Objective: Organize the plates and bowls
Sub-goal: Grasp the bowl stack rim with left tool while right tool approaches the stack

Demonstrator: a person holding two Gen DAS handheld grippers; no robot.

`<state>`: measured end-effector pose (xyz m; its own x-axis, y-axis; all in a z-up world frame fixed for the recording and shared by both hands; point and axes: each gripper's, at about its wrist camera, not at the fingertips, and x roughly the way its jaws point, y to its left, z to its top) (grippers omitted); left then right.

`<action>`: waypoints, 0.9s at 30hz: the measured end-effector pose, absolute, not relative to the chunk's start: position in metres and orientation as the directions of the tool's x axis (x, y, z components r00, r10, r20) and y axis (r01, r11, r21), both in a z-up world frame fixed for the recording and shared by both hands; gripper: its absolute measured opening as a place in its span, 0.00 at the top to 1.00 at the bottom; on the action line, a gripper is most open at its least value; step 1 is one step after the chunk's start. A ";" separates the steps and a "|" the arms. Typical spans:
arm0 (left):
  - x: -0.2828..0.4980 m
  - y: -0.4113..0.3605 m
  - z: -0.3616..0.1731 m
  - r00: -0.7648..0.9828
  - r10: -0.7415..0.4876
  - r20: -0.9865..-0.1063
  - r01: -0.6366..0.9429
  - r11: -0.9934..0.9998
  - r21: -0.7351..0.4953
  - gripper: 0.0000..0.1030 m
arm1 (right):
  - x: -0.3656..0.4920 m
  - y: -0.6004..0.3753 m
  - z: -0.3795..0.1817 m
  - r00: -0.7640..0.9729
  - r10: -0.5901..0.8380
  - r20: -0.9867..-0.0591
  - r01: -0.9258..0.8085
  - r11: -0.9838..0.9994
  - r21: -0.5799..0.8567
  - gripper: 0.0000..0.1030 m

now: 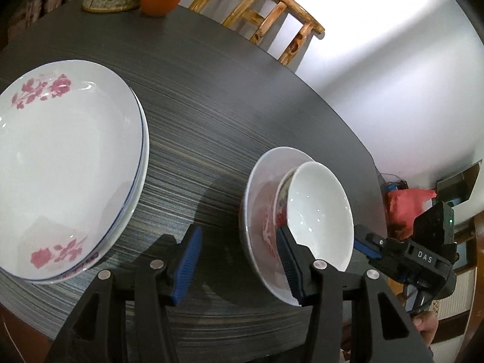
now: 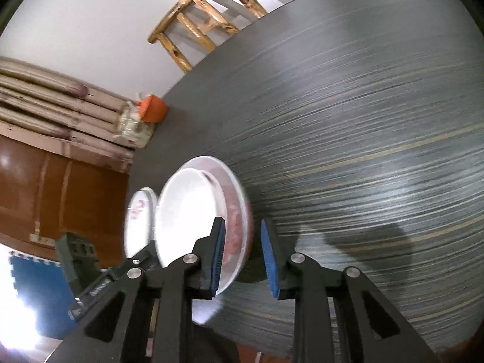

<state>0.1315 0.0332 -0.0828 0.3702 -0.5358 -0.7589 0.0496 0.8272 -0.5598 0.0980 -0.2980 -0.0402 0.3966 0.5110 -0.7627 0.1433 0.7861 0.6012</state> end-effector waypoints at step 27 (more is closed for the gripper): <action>0.168 0.036 -0.082 0.273 -0.558 -0.784 -0.048 0.806 -0.590 0.51 | 0.141 -0.277 -0.061 0.209 0.445 -0.871 0.107 0.875 0.472 0.72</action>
<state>0.1677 0.0357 -0.0821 0.2734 -0.5576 -0.7838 -0.0483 0.8058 -0.5902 0.1415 -0.2771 -0.0606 0.2092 0.4448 -0.8709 0.1071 0.8748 0.4725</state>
